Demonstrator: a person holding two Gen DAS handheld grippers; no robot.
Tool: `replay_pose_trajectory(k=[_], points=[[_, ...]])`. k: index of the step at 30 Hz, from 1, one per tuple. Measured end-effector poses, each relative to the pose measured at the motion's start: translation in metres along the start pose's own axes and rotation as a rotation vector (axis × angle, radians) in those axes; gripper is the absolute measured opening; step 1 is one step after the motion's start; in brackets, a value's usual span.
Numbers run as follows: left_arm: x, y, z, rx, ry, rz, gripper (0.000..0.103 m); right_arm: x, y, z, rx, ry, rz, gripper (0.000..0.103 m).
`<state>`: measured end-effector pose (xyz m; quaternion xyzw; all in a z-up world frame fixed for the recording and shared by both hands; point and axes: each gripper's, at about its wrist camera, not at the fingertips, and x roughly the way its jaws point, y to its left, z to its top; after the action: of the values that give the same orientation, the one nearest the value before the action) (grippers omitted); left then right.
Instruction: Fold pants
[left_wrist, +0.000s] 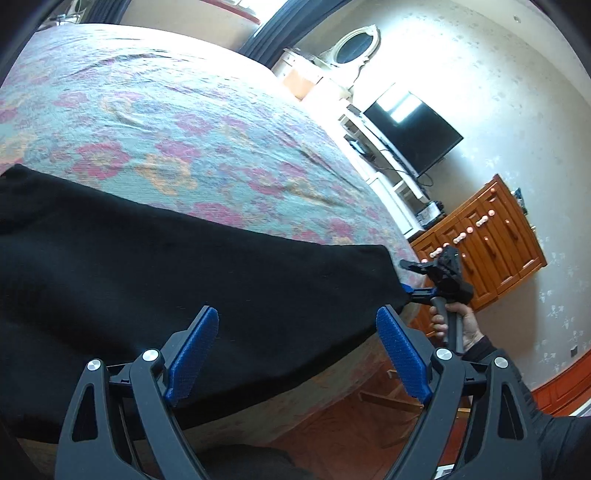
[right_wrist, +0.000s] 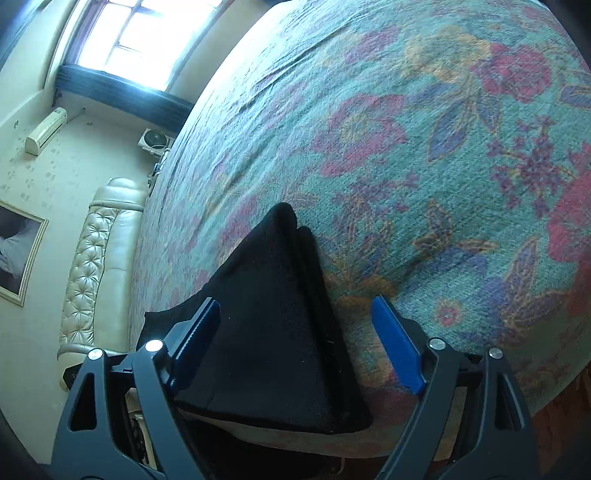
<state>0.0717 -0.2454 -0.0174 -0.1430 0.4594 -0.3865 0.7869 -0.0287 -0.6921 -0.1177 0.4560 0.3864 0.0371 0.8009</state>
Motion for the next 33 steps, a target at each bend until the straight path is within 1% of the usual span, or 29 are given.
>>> replay_pose_trajectory(k=[2,3,4,5,7,8,9,10,11,12,13,14,15,16,17,19,21,22,23,24,25,27,29,33], points=[[-0.002,0.015,-0.001,0.008,0.017,0.089,0.086,0.006,0.004,-0.004,0.007,0.054,0.08,0.087],[-0.003,0.023,-0.002,0.006,0.023,0.136,0.086,0.01,0.007,-0.006,-0.007,0.084,0.085,0.087],[-0.004,0.034,-0.003,0.0,0.027,0.176,0.086,0.012,0.011,-0.008,-0.038,0.095,0.059,0.087],[-0.004,0.043,-0.002,-0.01,0.029,0.2,0.086,0.013,0.014,-0.007,-0.049,0.097,0.052,0.087],[-0.003,0.066,-0.001,-0.046,0.05,0.248,0.087,0.012,0.011,-0.005,-0.009,0.095,0.075,0.087],[-0.001,0.079,-0.001,-0.074,0.068,0.27,0.087,0.009,0.003,-0.008,-0.001,0.095,0.083,0.082],[0.0,0.093,-0.003,-0.11,0.091,0.278,0.087,0.008,0.001,-0.009,-0.007,0.1,0.069,0.078],[0.001,0.104,-0.004,-0.137,0.097,0.246,0.087,0.007,0.0,-0.009,-0.016,0.105,0.045,0.067],[-0.003,0.111,-0.006,-0.145,0.078,0.201,0.088,0.006,0.0,-0.009,-0.024,0.11,0.021,0.053],[-0.006,0.115,-0.008,-0.145,0.058,0.161,0.089,0.004,-0.003,-0.011,-0.023,0.117,0.006,0.045],[-0.009,0.117,-0.011,-0.145,0.046,0.139,0.09,0.002,-0.008,-0.012,-0.015,0.128,-0.002,0.027],[-0.011,0.117,-0.014,-0.136,0.03,0.128,0.092,0.002,-0.011,-0.013,-0.006,0.141,-0.006,0.023],[-0.011,0.116,-0.017,-0.112,0.017,0.122,0.093,0.001,-0.011,-0.015,-0.007,0.139,-0.005,0.023],[-0.009,0.113,-0.02,-0.071,0.008,0.118,0.098,-0.001,-0.01,-0.016,-0.013,0.134,-0.01,0.023],[-0.006,0.107,-0.024,-0.017,0.009,0.135,0.098,-0.003,-0.01,-0.017,-0.019,0.128,-0.018,0.022],[0.0,0.092,-0.032,0.136,0.042,0.203,0.098,-0.006,-0.004,-0.018,-0.025,0.104,-0.019,0.021],[0.011,0.074,-0.036,0.298,0.111,0.3,0.098,-0.009,0.003,-0.018,-0.021,0.083,-0.026,0.02],[0.015,0.066,-0.037,0.347,0.123,0.348,0.098,-0.011,0.006,-0.018,-0.027,0.073,-0.033,0.019],[0.016,0.059,-0.037,0.375,0.111,0.378,0.098,-0.014,0.01,-0.019,-0.031,0.063,-0.04,0.019],[0.013,0.052,-0.037,0.394,0.083,0.381,0.098,-0.017,0.015,-0.019,-0.033,0.051,-0.038,0.019],[0.009,0.046,-0.037,0.406,0.05,0.356,0.098,-0.02,0.02,-0.019,-0.036,0.041,-0.032,0.019],[0.002,0.039,-0.034,0.401,0.018,0.302,0.098,-0.027,0.034,-0.019,-0.048,0.02,-0.034,0.018],[0.0,0.037,-0.029,0.372,0.03,0.265,0.098,-0.034,0.051,-0.019,-0.07,0.004,-0.034,0.018],[0.002,0.044,-0.029,0.319,0.062,0.236,0.098,-0.049,0.094,-0.017,-0.123,-0.031,0.006,0.013]])
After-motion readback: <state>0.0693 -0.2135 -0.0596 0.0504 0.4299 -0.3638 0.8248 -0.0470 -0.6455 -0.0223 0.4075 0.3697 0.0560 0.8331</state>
